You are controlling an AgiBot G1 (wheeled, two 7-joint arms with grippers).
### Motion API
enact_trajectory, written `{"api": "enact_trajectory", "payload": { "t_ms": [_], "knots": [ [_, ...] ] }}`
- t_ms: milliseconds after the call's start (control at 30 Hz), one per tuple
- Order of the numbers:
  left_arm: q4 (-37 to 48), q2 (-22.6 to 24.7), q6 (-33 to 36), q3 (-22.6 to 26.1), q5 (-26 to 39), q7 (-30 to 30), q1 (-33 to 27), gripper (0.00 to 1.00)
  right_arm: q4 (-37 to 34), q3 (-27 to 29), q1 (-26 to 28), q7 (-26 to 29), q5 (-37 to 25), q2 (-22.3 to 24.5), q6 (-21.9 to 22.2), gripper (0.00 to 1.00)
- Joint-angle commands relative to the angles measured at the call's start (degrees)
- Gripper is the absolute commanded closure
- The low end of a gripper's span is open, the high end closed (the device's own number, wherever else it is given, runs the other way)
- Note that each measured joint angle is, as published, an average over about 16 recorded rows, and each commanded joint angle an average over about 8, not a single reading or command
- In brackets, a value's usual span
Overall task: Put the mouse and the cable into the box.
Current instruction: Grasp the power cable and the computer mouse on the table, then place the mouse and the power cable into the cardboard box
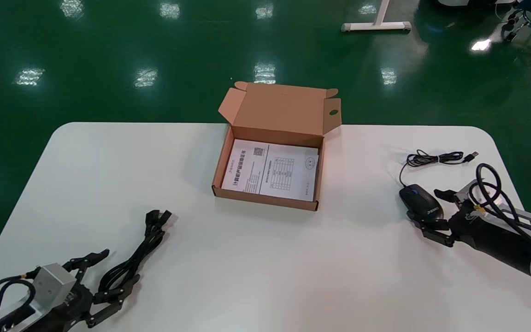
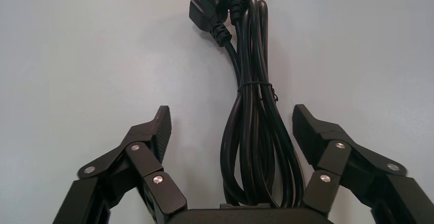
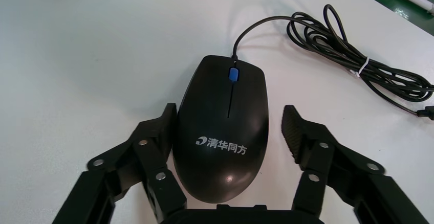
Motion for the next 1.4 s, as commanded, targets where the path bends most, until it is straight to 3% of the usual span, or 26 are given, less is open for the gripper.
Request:
{"api": "enact_trajectory", "payload": {
  "t_ms": [33,500,767,1100,1400],
  "knots": [
    [-0.01,0.00,-0.01,-0.01,0.03,0.04,-0.01,1.00,-0.01,0.03,-0.02,-0.05,0.05,-0.01,0.00,1.00],
    [0.04,-0.02,0.00,-0.02,0.06,0.02,-0.03,1.00,0.11,0.19,0.03,-0.30,0.18,-0.08,0.17,1.00],
    [-0.61,0.05,-1.48,-0.49,-0.81,-1.56,0.23,1.00,1.29,1.90,1.23,-2.18,1.33,-1.02,2.53,1.00],
    [-2.25,1.48,-3.29,-3.30,-2.75,-1.06,-2.53,1.00,4.29,5.86,4.97,-7.10,4.16,-5.77,8.73,1.00],
    [-2.57,3.10,-3.72,-5.66,-4.14,0.41,-4.80,1.00,9.50,5.55,10.53,-4.88,5.64,-7.94,6.71,1.00]
  ]
}}
